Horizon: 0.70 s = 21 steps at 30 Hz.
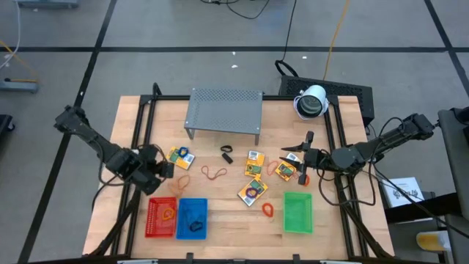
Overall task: Pick & Place Office Desk Supplies
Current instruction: Put the yellow crayon box into the green bin
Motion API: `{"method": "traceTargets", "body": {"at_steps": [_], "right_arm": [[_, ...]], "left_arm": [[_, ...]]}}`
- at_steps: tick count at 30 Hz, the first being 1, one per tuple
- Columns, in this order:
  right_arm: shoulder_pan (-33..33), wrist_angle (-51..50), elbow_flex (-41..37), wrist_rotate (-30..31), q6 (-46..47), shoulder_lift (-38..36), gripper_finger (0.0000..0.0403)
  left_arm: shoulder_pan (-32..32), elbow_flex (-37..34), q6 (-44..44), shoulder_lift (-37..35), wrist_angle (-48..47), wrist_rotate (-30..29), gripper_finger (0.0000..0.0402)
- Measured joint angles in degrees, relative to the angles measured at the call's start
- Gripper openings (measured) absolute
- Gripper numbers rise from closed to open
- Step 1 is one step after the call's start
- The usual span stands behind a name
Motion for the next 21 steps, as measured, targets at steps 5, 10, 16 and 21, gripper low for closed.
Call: {"method": "traceTargets", "body": {"at_steps": [5,10,16,21], "right_arm": [[0.0,-0.18,0.02,0.0,-0.13,0.02,0.013],[-0.02,-1.61,0.02,0.02,-0.13,0.01,0.013],[-0.02,-2.2,0.02,0.01,-0.13,0.02,0.013],[-0.02,-2.51,0.0,0.0,-0.1,0.02,0.013]], "left_arm": [[6.42,0.0,5.4,-0.05,-2.06,-1.27,0.0168],[13.96,-0.04,8.68,-0.05,-6.88,-3.53,0.017],[21.61,-1.5,12.53,-1.09,-6.66,-8.48,0.017],[27.82,-7.92,14.73,-4.49,-1.9,-8.2,0.017]]}}
